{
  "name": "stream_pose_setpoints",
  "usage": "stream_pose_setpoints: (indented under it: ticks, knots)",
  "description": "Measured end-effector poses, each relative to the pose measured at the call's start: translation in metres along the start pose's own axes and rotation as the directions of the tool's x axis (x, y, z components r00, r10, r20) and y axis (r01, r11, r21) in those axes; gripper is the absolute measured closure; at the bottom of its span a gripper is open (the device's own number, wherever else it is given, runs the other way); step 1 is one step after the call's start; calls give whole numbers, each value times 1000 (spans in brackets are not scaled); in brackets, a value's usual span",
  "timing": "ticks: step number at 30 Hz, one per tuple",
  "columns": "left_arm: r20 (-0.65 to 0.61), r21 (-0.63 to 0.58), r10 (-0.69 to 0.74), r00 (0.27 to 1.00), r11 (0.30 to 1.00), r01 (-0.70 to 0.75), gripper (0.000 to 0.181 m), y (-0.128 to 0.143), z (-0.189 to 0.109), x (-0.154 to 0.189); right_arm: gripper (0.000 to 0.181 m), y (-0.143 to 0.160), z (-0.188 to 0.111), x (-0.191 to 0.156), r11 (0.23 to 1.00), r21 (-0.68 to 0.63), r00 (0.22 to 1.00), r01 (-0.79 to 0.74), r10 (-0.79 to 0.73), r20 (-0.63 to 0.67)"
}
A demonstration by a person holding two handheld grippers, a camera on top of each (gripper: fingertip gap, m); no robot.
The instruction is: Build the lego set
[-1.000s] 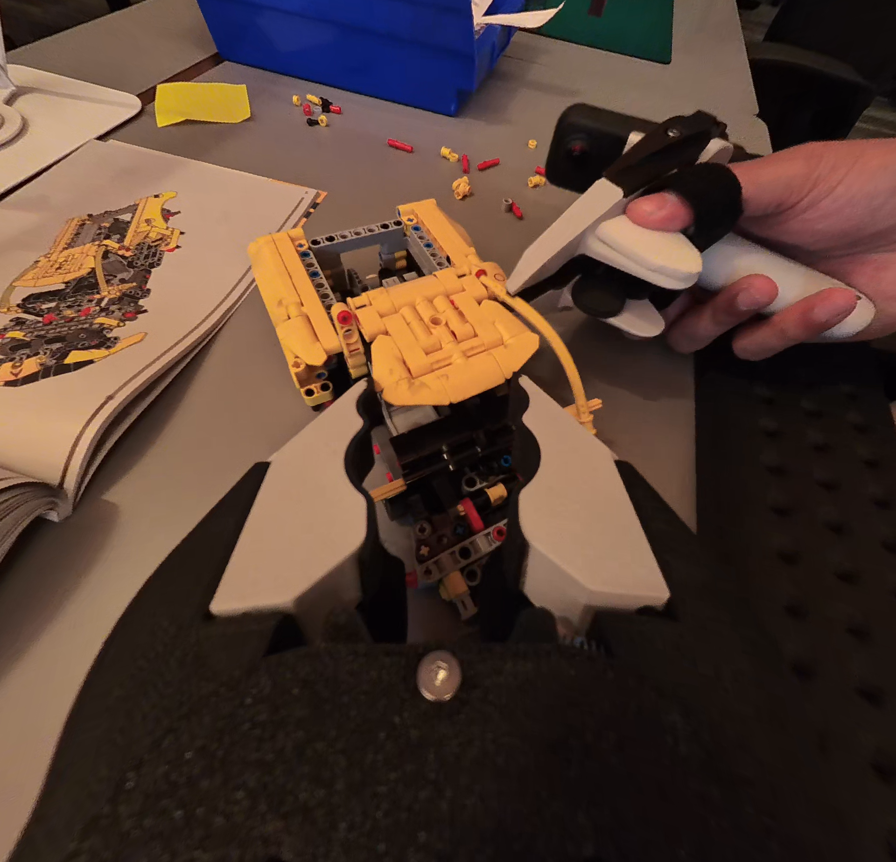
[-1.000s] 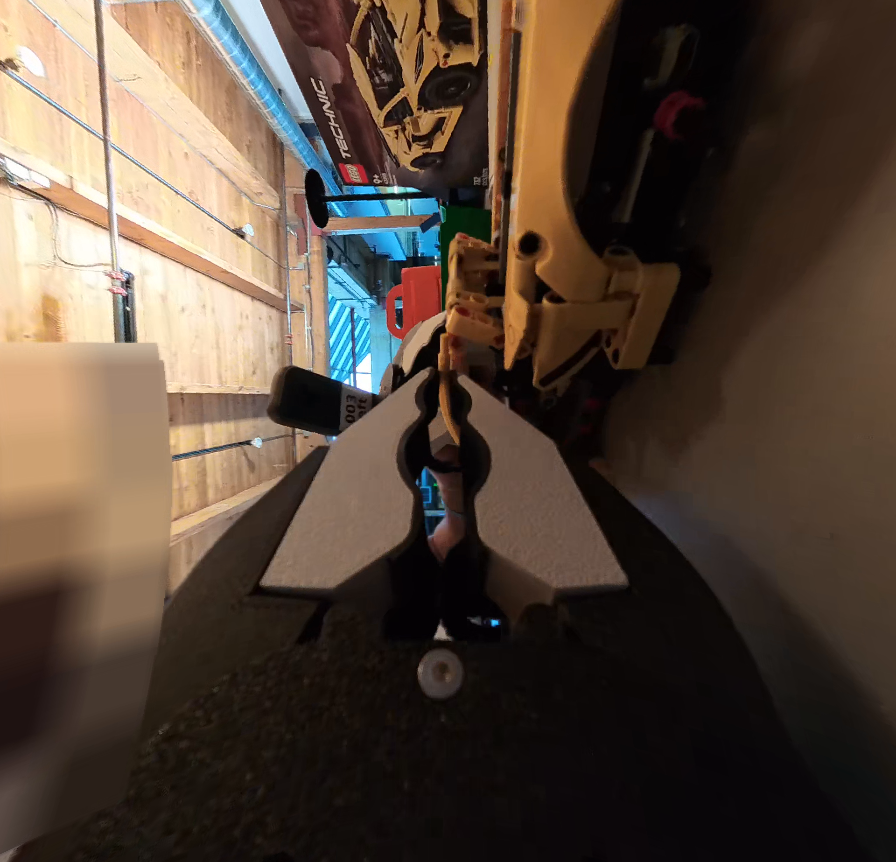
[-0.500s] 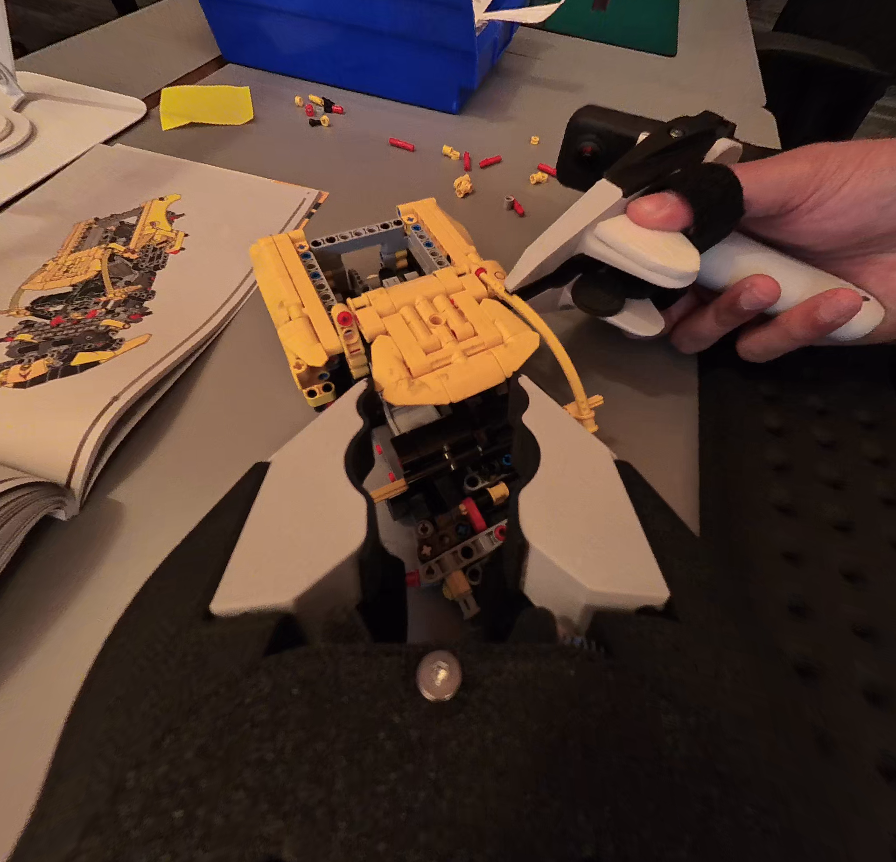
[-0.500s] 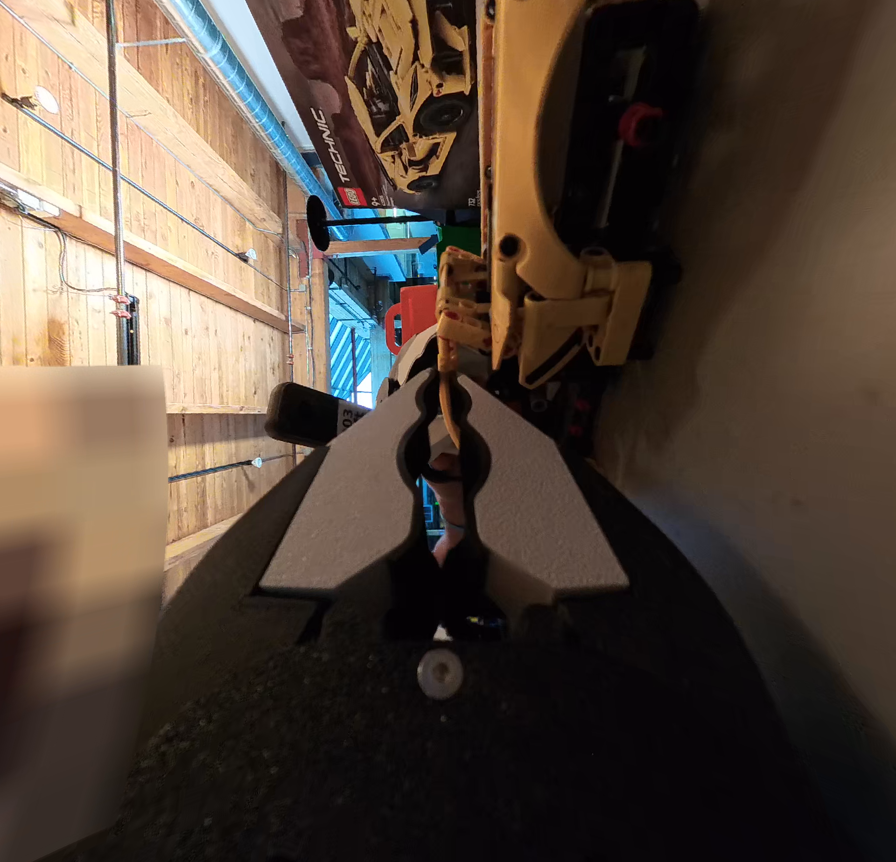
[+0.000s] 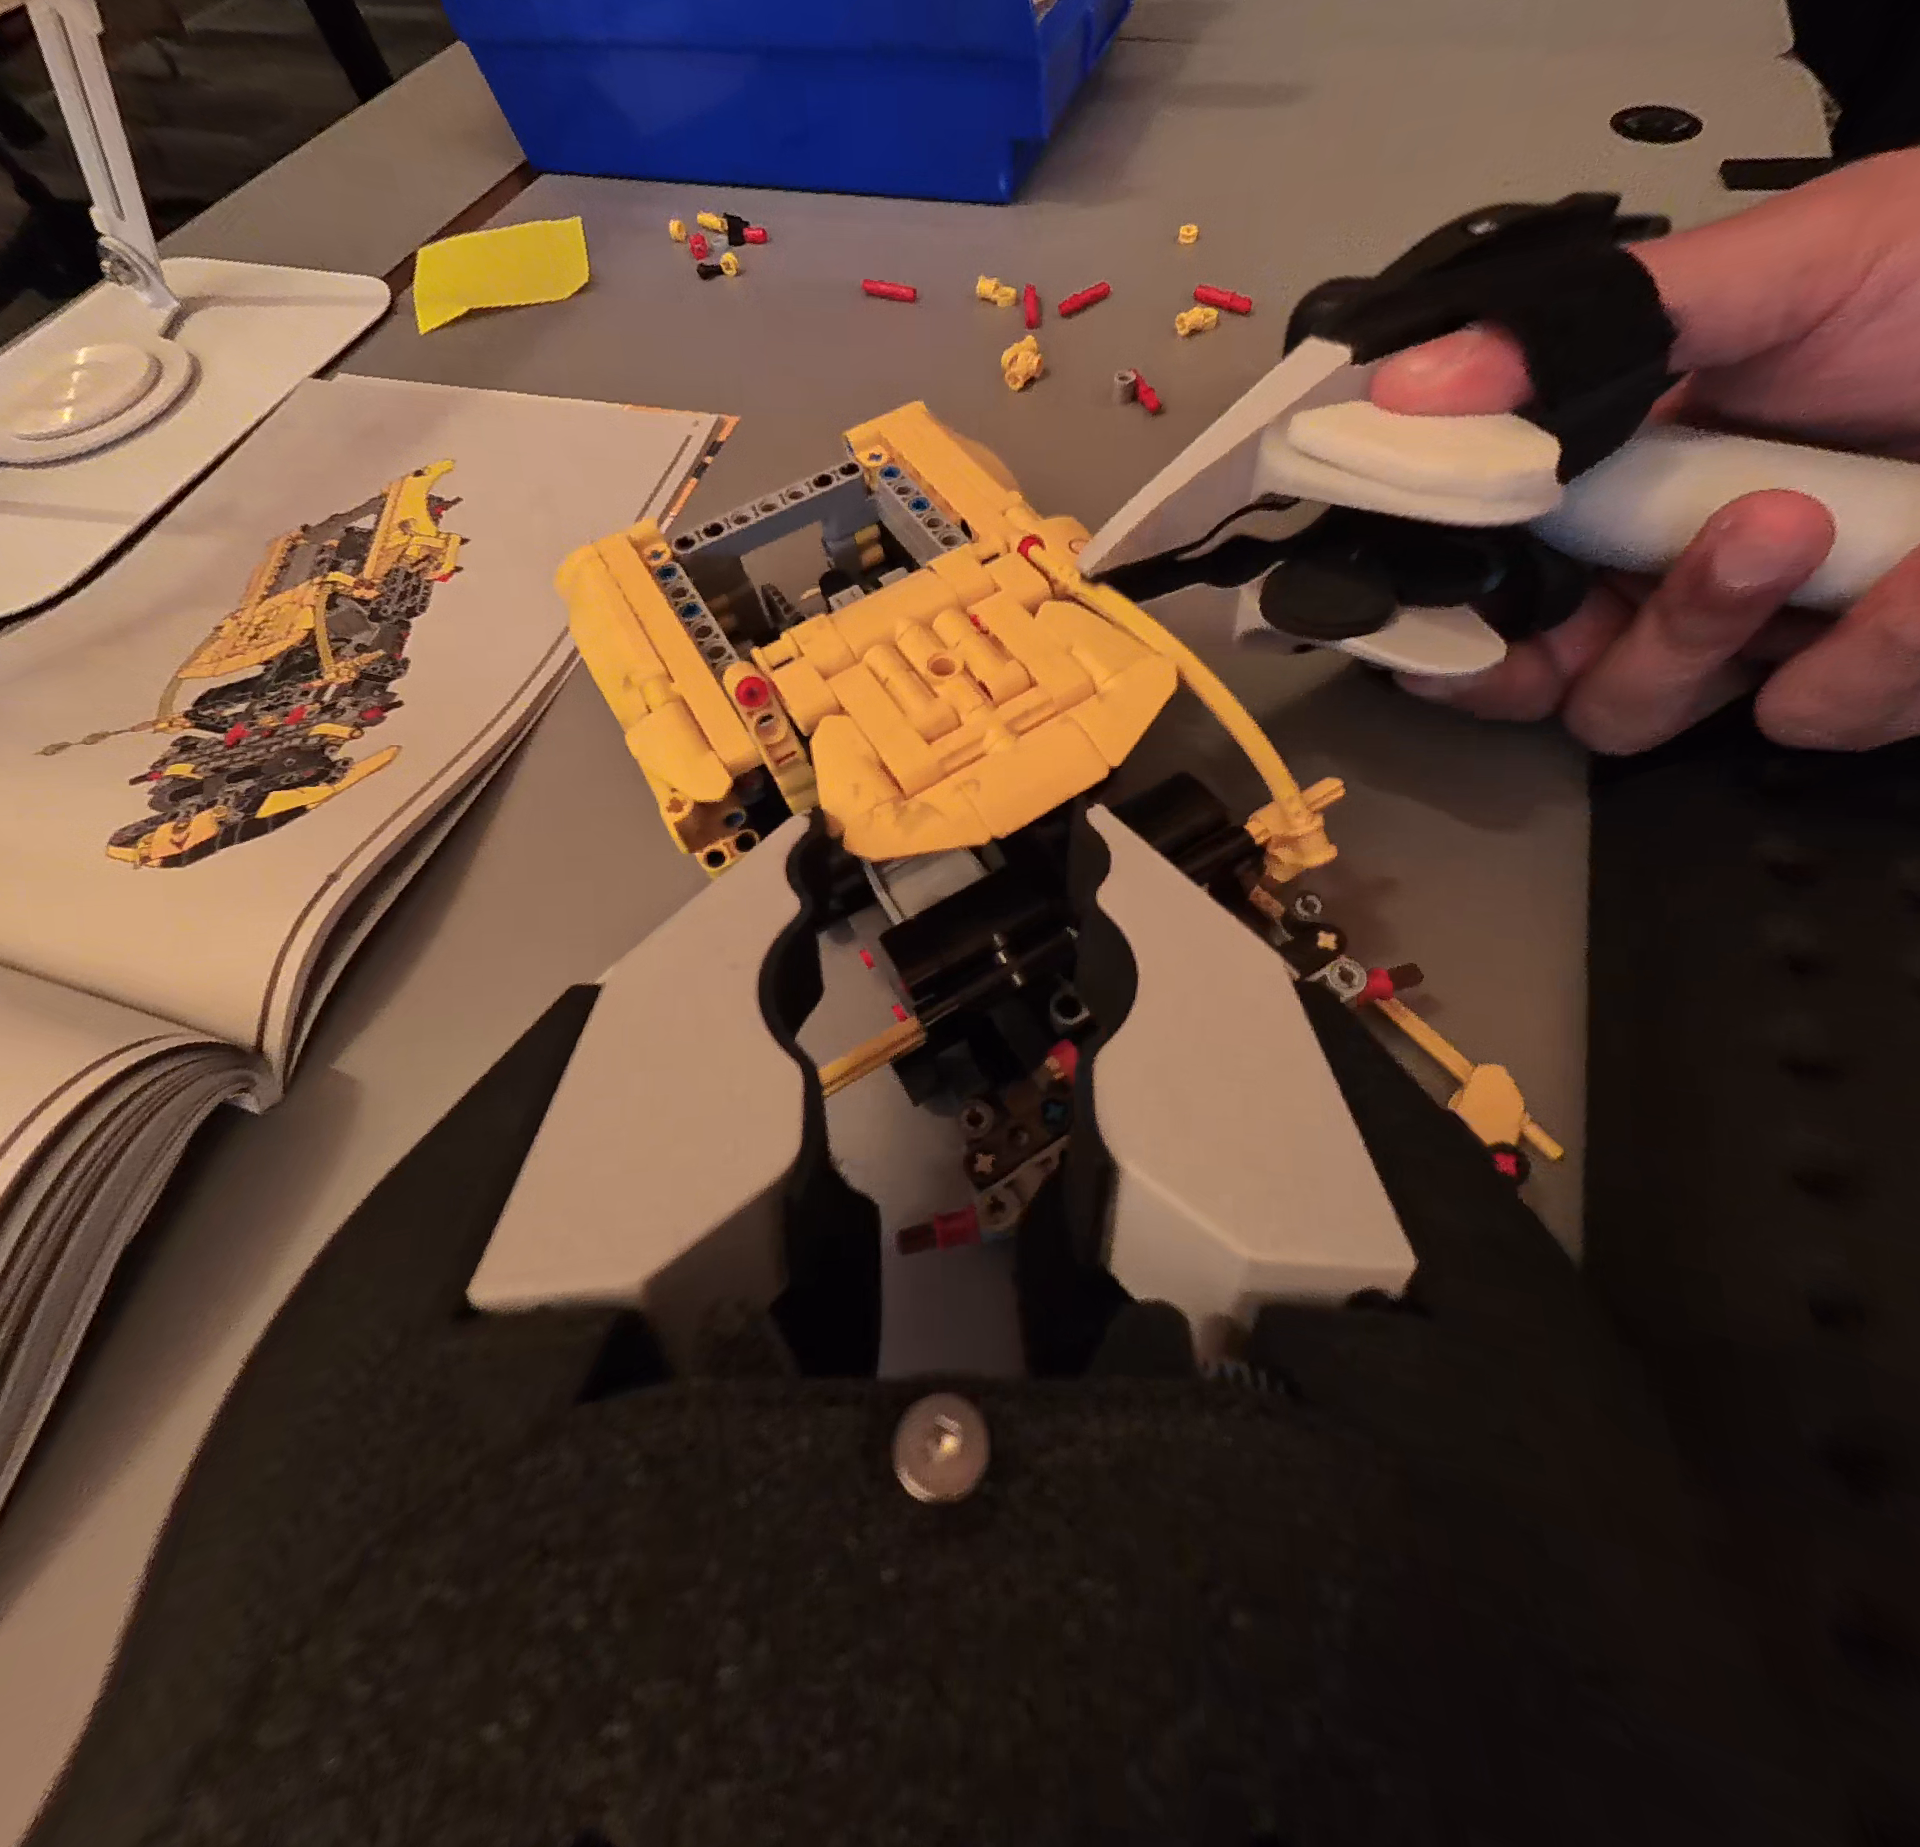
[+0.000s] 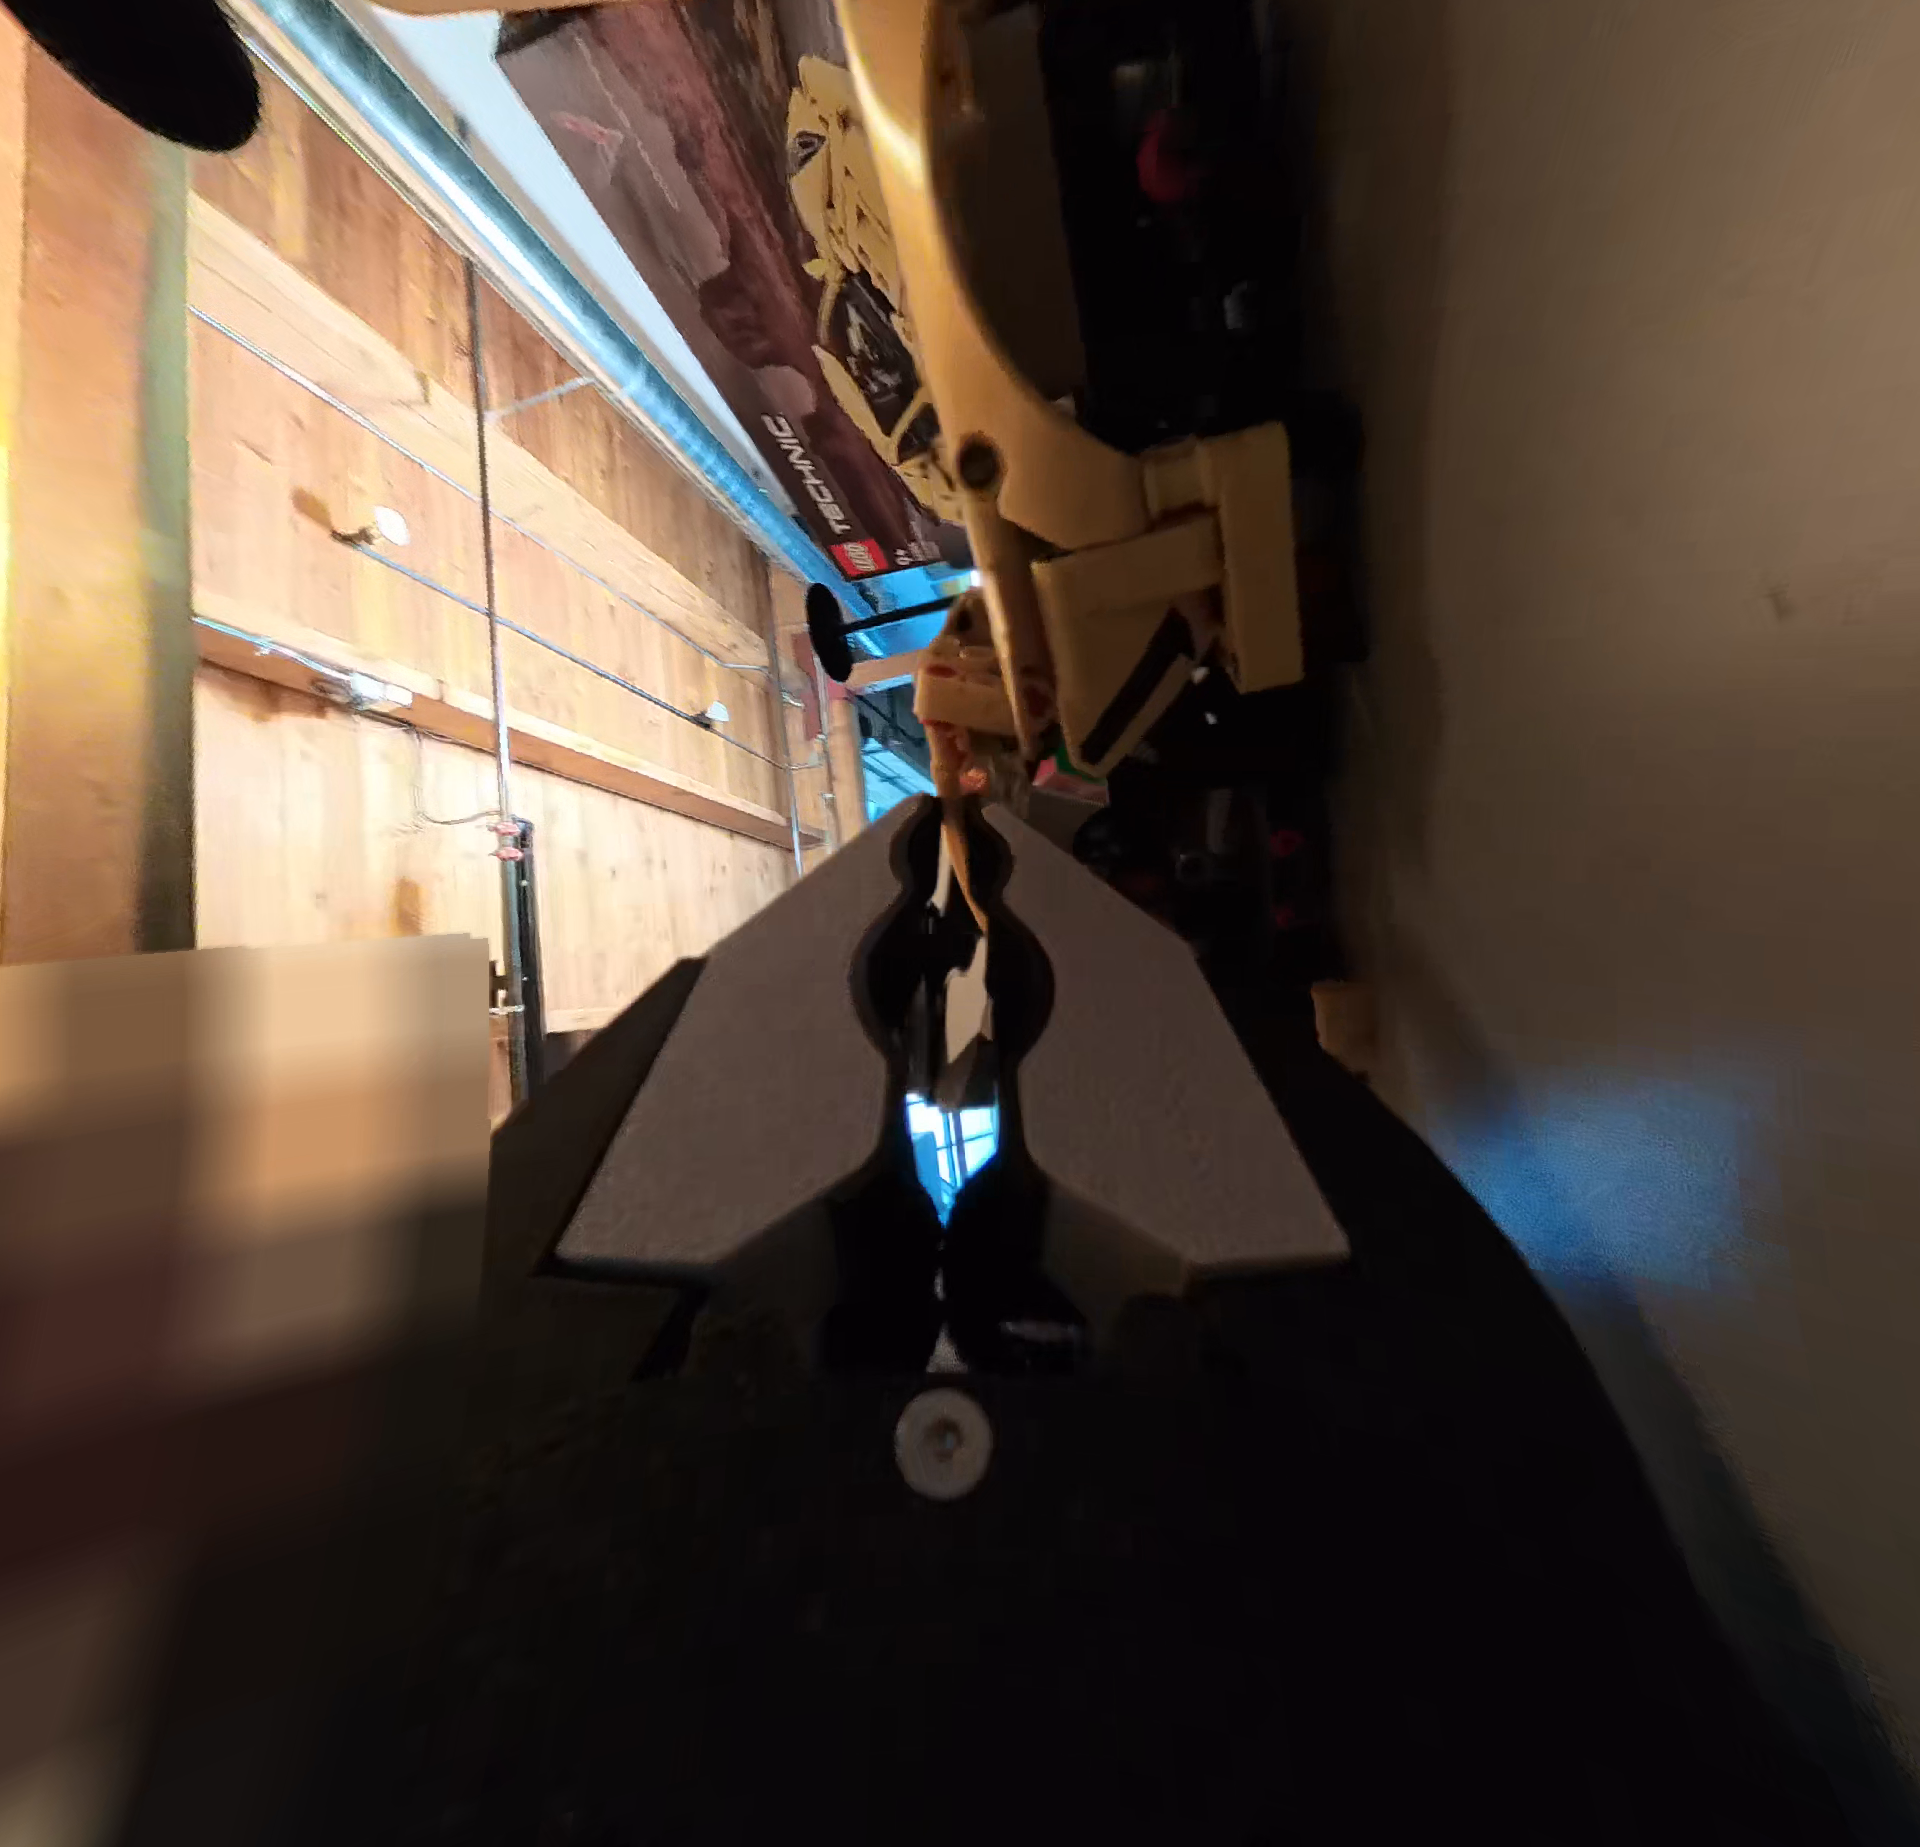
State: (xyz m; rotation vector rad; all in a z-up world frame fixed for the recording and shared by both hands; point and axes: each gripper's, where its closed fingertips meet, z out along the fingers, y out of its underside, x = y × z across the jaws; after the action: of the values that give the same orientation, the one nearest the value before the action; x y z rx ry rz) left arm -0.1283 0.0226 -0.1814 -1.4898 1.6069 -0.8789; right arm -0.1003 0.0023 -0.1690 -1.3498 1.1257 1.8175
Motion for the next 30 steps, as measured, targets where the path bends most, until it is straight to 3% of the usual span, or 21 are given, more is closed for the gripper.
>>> stream_pose_setpoints:
  ticks: [6,14,18,21,26,30]
  knots:
    - [-17,6,-3,1000,1000,3,136,0,-2,2,179,-3,0,-3,1000,19,1000,-4,4,2]
    - [21,43,-106,994,994,105,139,-11,-17,5,179,-6,-1,-3,984,7,980,180,-179,-86]
    - [105,42,-131,986,991,128,142,-15,-21,10,179,-8,-2,-4,984,16,980,180,-178,-86]
    - [242,141,-149,959,983,117,148,-34,-38,9,178,-8,-2,-4,988,16,986,152,-151,-70]
    - [200,27,-124,972,992,121,148,-24,-11,49,178,-8,-2,-5,985,6,982,172,-171,-83]
    - [180,-16,-165,970,985,171,155,-15,7,59,178,-8,-2,-5,985,-6,982,172,-172,-81]
